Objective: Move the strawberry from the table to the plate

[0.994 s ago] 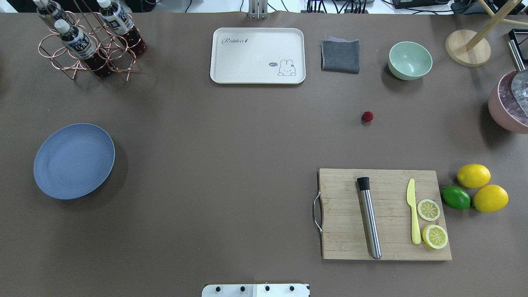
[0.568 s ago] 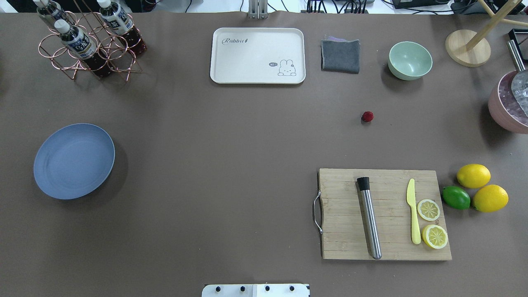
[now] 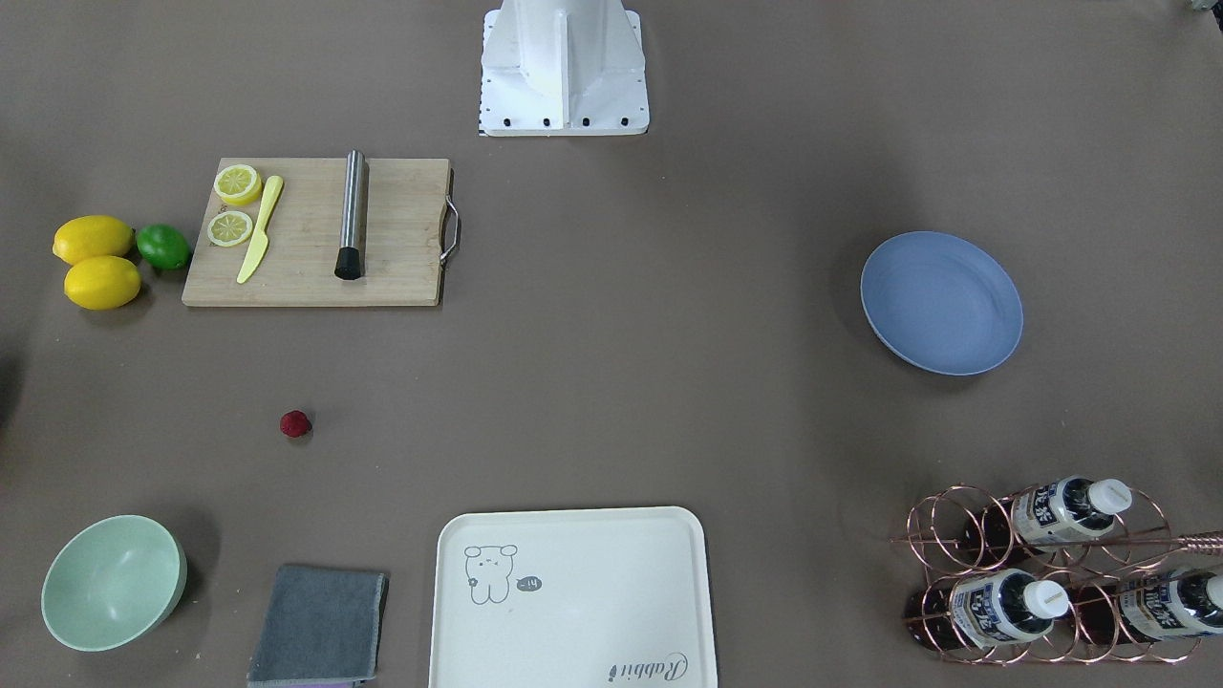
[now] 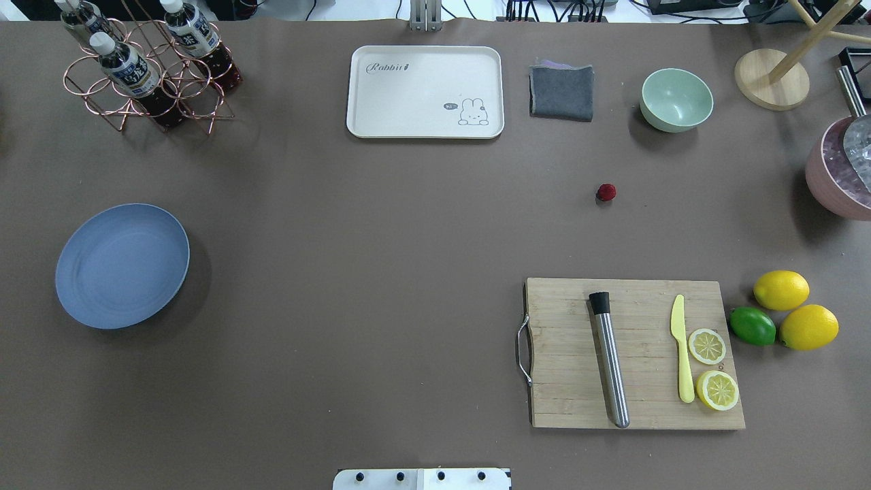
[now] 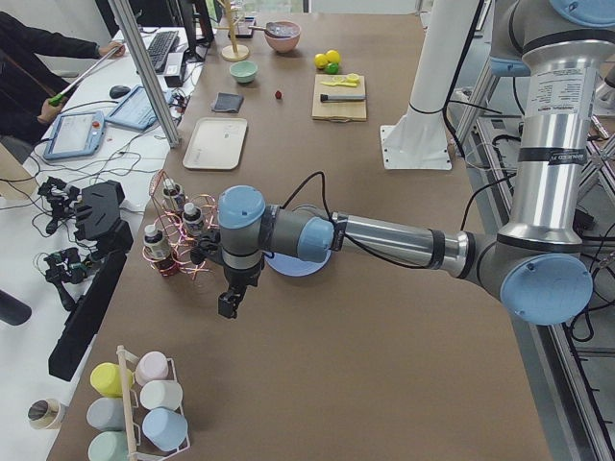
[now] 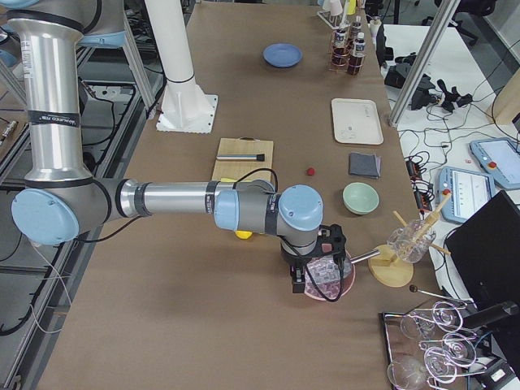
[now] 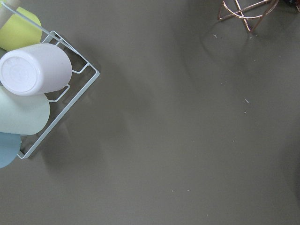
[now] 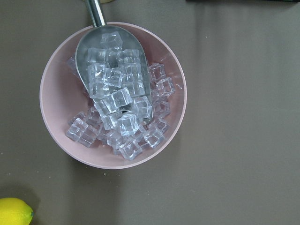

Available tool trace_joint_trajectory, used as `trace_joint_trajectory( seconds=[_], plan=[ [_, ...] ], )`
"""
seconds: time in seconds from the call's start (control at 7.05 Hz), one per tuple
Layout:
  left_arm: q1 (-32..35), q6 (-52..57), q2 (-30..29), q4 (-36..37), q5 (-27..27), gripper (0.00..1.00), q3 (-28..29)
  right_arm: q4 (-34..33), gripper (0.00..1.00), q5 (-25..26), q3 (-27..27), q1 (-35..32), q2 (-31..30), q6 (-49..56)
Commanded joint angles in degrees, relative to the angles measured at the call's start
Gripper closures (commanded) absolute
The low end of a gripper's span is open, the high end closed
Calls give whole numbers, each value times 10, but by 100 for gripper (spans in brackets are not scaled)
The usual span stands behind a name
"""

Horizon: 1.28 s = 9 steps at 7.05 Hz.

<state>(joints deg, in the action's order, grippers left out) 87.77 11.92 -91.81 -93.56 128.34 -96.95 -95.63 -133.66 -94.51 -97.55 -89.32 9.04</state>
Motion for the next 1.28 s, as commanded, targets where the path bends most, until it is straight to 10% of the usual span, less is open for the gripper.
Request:
trace_joint_trajectory(
  seconds=[0.0, 1.14],
  plan=[
    [0, 0, 2, 0, 3, 2, 0, 0, 0, 13, 7, -1, 10, -1],
    [-1, 1, -4, 0, 3, 2, -3, -1, 0, 10, 7, -26, 8, -3]
  ],
)
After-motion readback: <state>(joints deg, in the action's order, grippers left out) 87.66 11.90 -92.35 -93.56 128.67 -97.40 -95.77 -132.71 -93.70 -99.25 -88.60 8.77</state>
